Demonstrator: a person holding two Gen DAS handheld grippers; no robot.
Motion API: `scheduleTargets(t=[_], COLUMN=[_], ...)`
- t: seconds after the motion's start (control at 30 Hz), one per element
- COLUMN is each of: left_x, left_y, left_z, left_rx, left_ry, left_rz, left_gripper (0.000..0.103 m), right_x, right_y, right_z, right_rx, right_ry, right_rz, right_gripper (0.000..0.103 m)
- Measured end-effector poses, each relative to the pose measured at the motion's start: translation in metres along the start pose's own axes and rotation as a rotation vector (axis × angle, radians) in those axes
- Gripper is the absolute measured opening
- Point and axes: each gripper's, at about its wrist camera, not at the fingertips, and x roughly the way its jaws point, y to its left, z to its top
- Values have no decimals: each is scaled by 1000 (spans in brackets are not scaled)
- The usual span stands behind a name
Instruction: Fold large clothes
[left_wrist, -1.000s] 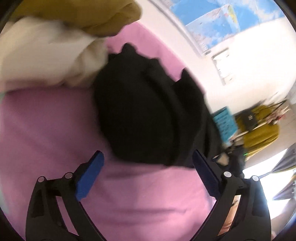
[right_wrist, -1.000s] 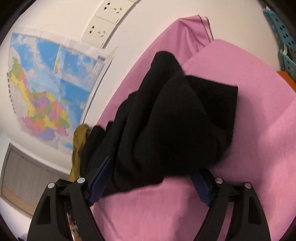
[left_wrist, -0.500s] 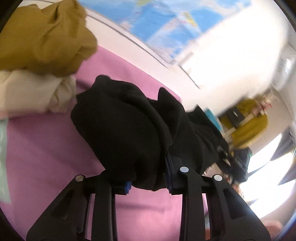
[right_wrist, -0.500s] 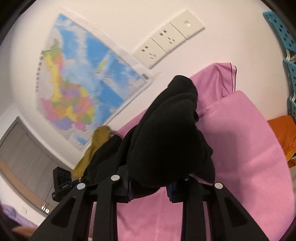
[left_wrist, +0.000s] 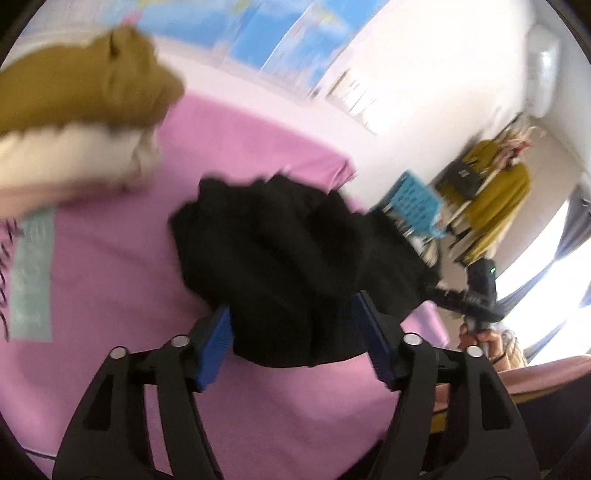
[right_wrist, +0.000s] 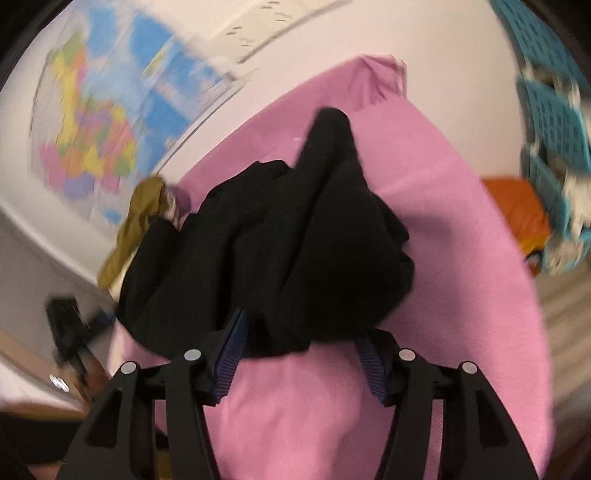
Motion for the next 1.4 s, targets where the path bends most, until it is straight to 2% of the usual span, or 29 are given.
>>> scheduleTargets(t=[0.07, 0.17, 0.27, 0.33, 0.37, 0.4, 0.47, 0.53, 0.6, 0.63, 0.67, 0.7, 0.73, 0.77, 0.87, 0.9, 0.93, 0.97, 1.0, 1.03, 1.1, 1.17, 1.23, 1.27, 1.3, 1.33, 1.4], left_x=[-1, 15, 36, 56, 66, 75, 91, 102, 108, 109, 108, 108, 108, 108, 104, 99, 97, 91, 87, 82, 77, 76, 79, 80, 82, 84, 98], left_y=[-8, -23, -36, -38, -36, -34, -20, -12, -10, -10, -11, -13, -14, -15, -20, -22, -25, -25, -25, -24, -21, -18, -16, -16, -16, -15, -7], left_z=[9, 21, 33, 39, 39, 38, 36, 35, 34, 34, 35, 36, 37, 39, 45, 49, 54, 59, 62, 67, 72, 76, 79, 82, 85, 87, 89], left_rx=[42, 125, 162, 184, 183, 170, 118, 100, 100, 105, 117, 127, 130, 137, 145, 146, 146, 141, 135, 125, 114, 111, 104, 102, 103, 95, 55], left_ry=[-21, 1, 32, 77, 110, 141, 212, 254, 272, 270, 262, 261, 265, 263, 231, 210, 194, 165, 150, 128, 106, 98, 90, 78, 65, 63, 84], left_rz=[55, 110, 125, 173, 190, 204, 198, 166, 150, 147, 144, 136, 139, 153, 169, 180, 184, 181, 180, 179, 171, 171, 172, 178, 185, 172, 155], left_gripper=[82, 82, 82, 81, 78, 74, 71, 71, 72, 71, 59, 40, 33, 19, 10, 9, 9, 7, 6, 6, 6, 6, 6, 6, 6, 6, 6], right_x=[-15, -20, -15, -21, -31, -43, -66, -67, -40, -15, 5, 28, 45, 69, 126, 143, 149, 158, 162, 161, 143, 112, 80, 64, 52, 49, 54], right_y=[13, 37, 50, 55, 57, 56, 53, 58, 68, 76, 83, 88, 92, 98, 108, 109, 109, 112, 113, 113, 115, 116, 118, 118, 118, 116, 100], right_z=[4, 15, 28, 32, 35, 37, 41, 46, 54, 58, 62, 67, 70, 75, 85, 85, 83, 81, 82, 83, 88, 101, 114, 122, 129, 135, 148], right_rx=[-64, -156, -192, -228, -244, -232, -194, -213, -234, -261, -282, -300, -311, -323, -345, -368, -387, -427, -442, -430, -427, -388, -368, -353, -349, -342, -267], right_ry=[-12, -44, -64, -95, -147, -197, -295, -313, -248, -185, -148, -104, -66, -18, 99, 132, 143, 152, 158, 160, 93, -10, -132, -200, -269, -303, -272], right_rz=[-13, -35, -63, -157, -214, -223, -187, -107, -17, 6, -2, -12, -5, 9, -18, -46, -77, -126, -120, -82, -82, -54, -66, -75, -130, -158, -85], right_gripper=[57, 59, 59, 59, 59, 63, 65, 71, 74, 74, 74, 74, 74, 74, 74, 71, 63, 36, 8, 4, 2, 2, 1, 0, 0, 0, 0])
